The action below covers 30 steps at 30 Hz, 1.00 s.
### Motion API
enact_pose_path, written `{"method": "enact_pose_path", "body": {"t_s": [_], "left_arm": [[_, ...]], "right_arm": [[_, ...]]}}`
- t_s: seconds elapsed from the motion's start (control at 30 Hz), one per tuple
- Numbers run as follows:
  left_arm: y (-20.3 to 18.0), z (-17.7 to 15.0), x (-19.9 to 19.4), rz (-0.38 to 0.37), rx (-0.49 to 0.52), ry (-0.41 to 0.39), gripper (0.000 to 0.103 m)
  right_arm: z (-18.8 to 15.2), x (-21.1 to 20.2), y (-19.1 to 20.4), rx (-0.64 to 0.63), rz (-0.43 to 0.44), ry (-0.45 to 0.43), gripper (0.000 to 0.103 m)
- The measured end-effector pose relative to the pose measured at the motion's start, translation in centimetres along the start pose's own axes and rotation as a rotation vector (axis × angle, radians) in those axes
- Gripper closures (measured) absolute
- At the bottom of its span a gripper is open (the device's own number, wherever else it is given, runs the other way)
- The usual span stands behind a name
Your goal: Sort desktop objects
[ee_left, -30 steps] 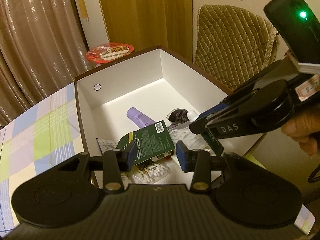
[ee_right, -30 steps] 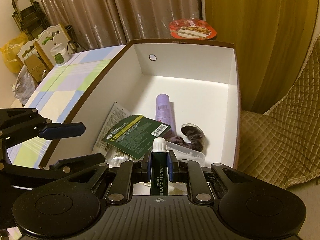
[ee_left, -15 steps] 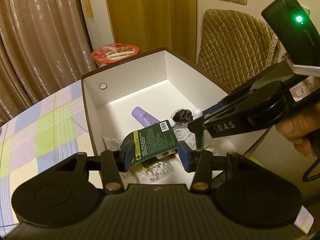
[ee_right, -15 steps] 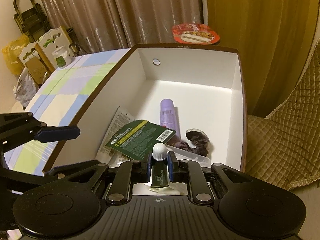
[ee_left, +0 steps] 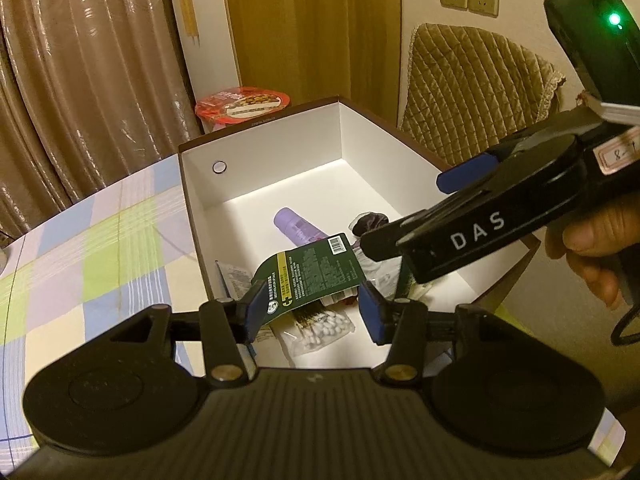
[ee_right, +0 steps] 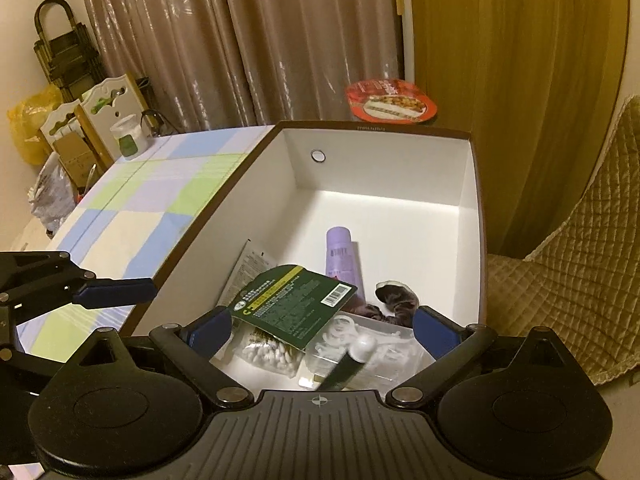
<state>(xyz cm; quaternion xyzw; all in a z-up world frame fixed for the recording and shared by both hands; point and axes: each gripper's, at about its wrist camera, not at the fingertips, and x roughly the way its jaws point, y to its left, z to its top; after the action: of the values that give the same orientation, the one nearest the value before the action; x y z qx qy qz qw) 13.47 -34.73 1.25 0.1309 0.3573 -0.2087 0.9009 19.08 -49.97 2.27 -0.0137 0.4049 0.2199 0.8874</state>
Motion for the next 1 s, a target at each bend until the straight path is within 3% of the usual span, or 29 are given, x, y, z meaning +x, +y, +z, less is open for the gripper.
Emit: {"method": "enact_pose_path", "body": {"t_s": [0.27, 0.57, 0.7, 1.0], "left_arm": [[0.0, -0.3, -1.1, 0.001, -0.006, -0.019, 0.051], [-0.2, -0.9, -2.7, 0.021, -0.025, -0.049, 0.022], [-0.3, -1.2, -3.6, 0.051, -0.039, -0.077, 0.004], [-0.3, -1.9, -5.2, 0.072, -0.109, -0.067, 0.001]], "right_arm": [[-0.1, -1.6, 0.6, -0.002, -0.025, -0.041, 0.003], [-0.8, -4.3, 0.7, 0.049, -0.074, -0.08, 0.003], [-1.4, -6.0, 0.2, 0.103, -0.105, -0.097, 0.002], [-3.8, -8.6, 0.1, 0.177, -0.136, -0.054, 0.002]]}}
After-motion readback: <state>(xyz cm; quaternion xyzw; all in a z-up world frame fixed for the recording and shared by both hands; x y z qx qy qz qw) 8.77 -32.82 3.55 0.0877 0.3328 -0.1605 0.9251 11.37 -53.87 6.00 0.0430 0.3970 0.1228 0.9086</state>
